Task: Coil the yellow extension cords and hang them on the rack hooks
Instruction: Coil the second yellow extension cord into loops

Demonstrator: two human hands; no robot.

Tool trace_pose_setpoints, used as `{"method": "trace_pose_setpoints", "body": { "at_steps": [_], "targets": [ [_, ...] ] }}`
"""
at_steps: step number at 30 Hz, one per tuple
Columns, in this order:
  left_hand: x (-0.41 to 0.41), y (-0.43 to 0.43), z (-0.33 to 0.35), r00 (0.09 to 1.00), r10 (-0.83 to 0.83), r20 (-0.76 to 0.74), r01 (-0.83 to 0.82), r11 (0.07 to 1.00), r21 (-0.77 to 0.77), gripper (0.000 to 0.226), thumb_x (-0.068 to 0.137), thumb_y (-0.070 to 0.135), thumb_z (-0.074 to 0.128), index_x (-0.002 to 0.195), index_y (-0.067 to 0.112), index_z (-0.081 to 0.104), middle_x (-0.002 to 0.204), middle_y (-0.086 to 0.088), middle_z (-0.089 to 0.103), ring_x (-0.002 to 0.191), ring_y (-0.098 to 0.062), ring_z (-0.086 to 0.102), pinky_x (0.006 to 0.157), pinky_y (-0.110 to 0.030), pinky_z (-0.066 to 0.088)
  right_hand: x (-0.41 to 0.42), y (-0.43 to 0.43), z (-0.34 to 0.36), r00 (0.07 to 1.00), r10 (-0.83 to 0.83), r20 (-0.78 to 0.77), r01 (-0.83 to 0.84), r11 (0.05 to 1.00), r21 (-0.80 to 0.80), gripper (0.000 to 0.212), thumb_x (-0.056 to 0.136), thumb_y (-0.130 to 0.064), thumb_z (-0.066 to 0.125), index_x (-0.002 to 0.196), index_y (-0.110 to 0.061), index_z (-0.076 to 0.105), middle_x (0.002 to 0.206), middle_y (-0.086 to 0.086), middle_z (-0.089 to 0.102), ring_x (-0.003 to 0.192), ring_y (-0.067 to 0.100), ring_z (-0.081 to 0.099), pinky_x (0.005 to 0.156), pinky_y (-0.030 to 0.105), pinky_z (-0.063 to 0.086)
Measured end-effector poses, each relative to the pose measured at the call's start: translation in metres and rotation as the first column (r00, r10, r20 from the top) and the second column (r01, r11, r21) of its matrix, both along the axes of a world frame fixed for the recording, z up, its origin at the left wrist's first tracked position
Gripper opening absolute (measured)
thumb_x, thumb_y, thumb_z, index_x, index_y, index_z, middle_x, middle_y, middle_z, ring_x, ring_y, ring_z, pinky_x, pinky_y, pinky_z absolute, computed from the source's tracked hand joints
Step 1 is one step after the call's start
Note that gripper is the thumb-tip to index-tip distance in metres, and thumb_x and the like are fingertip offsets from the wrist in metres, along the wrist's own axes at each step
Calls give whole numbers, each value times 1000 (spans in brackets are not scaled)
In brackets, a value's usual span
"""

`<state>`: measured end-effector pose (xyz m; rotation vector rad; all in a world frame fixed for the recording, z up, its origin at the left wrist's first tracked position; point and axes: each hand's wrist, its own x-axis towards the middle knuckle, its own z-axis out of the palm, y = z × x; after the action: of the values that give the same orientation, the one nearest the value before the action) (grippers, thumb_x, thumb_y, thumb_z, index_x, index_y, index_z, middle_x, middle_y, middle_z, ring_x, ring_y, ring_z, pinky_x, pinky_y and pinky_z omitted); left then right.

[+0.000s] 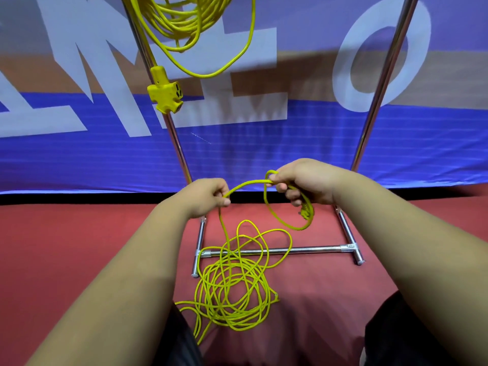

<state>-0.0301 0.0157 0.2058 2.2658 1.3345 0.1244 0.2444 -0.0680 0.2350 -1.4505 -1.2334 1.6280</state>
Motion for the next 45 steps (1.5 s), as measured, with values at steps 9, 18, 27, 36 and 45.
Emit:
{"method": "trace_pose_setpoints", "body": {
  "at_steps": [9, 18, 27, 36, 45],
  "targets": [
    [30, -7, 31, 946, -303, 118, 215, 856, 471, 27, 92, 15, 76, 108, 36, 81, 89, 10, 54, 88, -14, 57, 79, -41, 51, 0, -4, 0, 995, 95, 30, -93, 995, -41, 37, 102, -47, 62, 104, -11, 68, 71, 0, 55, 53, 16, 46, 54, 31, 39],
    [36, -17, 26, 987, -114, 109, 82, 961, 264, 22, 94, 18, 69, 112, 30, 60, 89, 8, 64, 83, -10, 60, 71, -28, 47, -12, -1, 0, 996, 84, -44, -82, 996, 38, 18, 106, -30, 60, 95, -17, 65, 63, -5, 36, 46, 7, 23, 44, 23, 21],
    [12, 5, 0, 1000, 12, 7, -13, 995, 96, 13, 103, 32, 60, 91, 28, 63, 87, 2, 69, 83, -22, 67, 79, -43, 57, 8, -3, 1, 989, 149, 2, -149, 988, 34, 19, 106, -27, 60, 105, -9, 67, 64, 0, 49, 43, 11, 33, 50, 29, 26],
    [19, 15, 5, 991, -127, 30, 100, 885, 455, 20, 106, 24, 55, 114, 35, 70, 92, 2, 46, 84, -23, 53, 72, -43, 50, 14, -11, 3, 971, 206, 123, -205, 979, -24, 18, 104, -18, 58, 111, -7, 72, 80, 6, 67, 55, 17, 57, 52, 30, 44],
    [18, 18, 2, 998, 0, 59, -21, 937, 348, 29, 104, 18, 57, 132, 27, 61, 109, 0, 60, 98, -22, 61, 85, -39, 50, 8, -5, 2, 996, 89, -17, -87, 992, 90, 18, 109, -25, 54, 106, -11, 66, 65, -3, 43, 41, 7, 26, 39, 21, 22]
  ]
}}
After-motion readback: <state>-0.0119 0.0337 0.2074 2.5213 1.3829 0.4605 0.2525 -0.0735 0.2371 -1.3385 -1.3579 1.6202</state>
